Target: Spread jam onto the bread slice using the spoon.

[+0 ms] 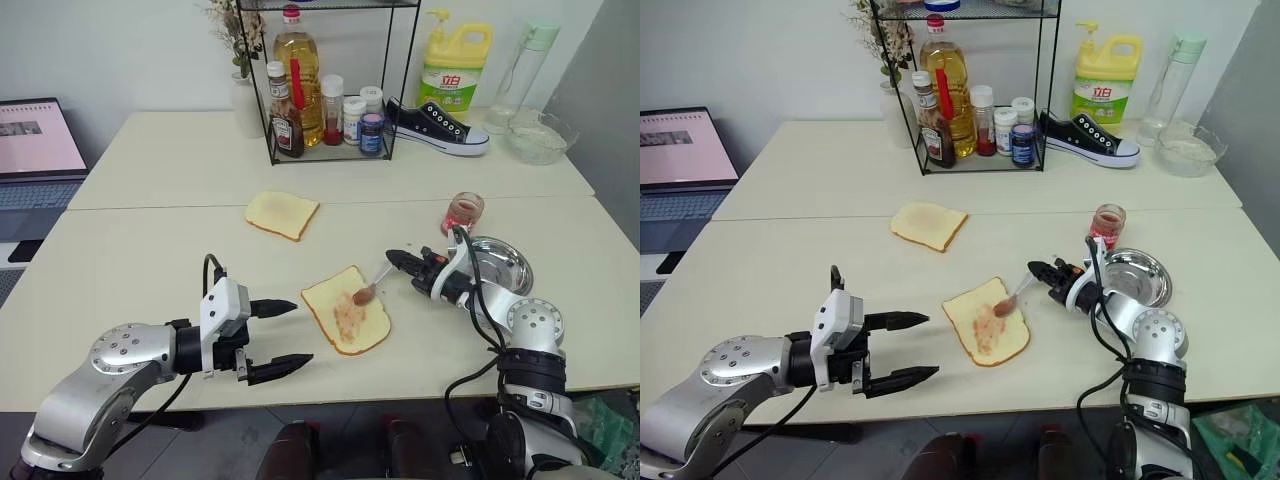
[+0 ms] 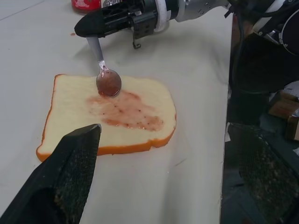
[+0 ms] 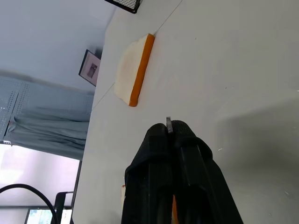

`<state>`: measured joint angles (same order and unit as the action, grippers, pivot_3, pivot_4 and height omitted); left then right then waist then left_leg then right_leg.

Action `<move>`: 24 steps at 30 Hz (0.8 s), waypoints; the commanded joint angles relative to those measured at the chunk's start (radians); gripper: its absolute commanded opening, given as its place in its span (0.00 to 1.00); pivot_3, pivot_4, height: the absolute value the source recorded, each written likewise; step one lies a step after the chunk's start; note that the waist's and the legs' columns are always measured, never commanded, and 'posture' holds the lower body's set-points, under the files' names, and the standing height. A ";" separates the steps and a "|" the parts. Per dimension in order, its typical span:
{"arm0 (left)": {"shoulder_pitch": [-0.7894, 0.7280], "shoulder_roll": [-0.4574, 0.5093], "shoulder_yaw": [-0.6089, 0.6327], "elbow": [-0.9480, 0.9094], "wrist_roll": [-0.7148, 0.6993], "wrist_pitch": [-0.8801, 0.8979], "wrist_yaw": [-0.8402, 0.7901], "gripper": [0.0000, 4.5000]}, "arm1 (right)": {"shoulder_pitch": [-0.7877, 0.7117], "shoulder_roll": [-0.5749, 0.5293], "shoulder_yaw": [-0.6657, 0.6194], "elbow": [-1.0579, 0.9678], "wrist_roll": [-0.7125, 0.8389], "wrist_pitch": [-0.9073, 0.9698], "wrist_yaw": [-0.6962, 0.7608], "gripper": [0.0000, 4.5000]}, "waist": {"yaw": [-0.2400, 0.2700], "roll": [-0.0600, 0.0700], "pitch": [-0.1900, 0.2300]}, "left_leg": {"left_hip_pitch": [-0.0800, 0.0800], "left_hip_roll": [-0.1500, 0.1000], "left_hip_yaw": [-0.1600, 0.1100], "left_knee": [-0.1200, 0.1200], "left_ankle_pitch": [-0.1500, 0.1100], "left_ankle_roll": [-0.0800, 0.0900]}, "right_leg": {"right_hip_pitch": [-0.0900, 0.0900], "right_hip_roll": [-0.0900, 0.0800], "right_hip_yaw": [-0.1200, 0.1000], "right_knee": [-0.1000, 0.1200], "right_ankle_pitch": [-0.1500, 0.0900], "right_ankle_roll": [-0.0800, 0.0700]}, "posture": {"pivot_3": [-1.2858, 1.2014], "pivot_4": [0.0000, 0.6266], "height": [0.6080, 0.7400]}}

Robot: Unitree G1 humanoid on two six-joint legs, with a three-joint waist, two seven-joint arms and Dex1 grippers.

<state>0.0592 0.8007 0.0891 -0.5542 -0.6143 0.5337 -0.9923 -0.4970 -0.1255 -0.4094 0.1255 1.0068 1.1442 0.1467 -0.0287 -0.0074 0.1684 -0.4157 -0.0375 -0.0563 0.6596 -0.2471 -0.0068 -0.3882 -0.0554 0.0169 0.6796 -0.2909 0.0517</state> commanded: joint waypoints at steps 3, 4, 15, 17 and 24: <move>-0.009 0.001 0.009 -0.017 -0.001 -0.018 0.003 1.00 | -0.017 0.035 0.005 -0.044 0.042 0.004 -0.004 0.01 | -0.001 0.000 0.000 | 0.000 0.000 0.000 0.000 0.000 0.000 | 0.000 0.000 0.000 0.000 0.000 0.000 | 0.52 0.24 1.00; -0.007 0.001 0.011 -0.018 -0.002 -0.019 0.003 1.00 | -0.017 0.042 0.009 -0.047 0.046 0.009 -0.002 0.01 | -0.001 0.000 0.000 | 0.000 0.000 0.000 0.000 0.000 0.000 | 0.000 0.000 0.000 0.000 0.000 0.000 | 0.52 0.24 1.00; -0.074 0.015 0.021 0.010 -0.024 0.009 -0.002 1.00 | -0.048 0.004 -0.015 -0.110 0.131 0.045 -0.025 0.01 | 0.002 0.000 0.000 | 0.000 0.000 0.000 0.000 0.000 0.000 | 0.000 0.000 -0.001 0.000 0.000 0.000 | 0.52 0.24 1.00; -0.129 0.028 0.021 0.036 -0.038 0.027 -0.020 1.00 | -0.066 -0.023 -0.048 -0.163 0.203 0.066 -0.068 0.01 | 0.001 0.001 0.001 | 0.000 0.000 0.000 0.000 0.000 0.000 | 0.000 0.000 -0.001 0.000 0.000 0.000 | 0.52 0.24 1.00; -0.435 -0.020 -0.075 0.177 -0.009 0.037 -0.042 1.00 | -0.107 -0.151 -0.135 -0.309 0.378 0.023 -0.271 0.01 | 0.006 0.001 0.002 | -0.001 -0.001 0.000 0.000 0.000 0.000 | 0.000 0.000 -0.002 0.000 0.000 0.000 | 0.52 0.24 1.00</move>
<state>-0.3360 0.7948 0.0359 -0.3884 -0.6323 0.5827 -1.0357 -0.5798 -0.2515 -0.5192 -0.1305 1.3466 1.1930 -0.0912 -0.0232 -0.0065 0.1701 -0.4168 -0.0388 -0.0564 0.6603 -0.2471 -0.0067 -0.3879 -0.0553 0.0145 0.6793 -0.2909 0.0519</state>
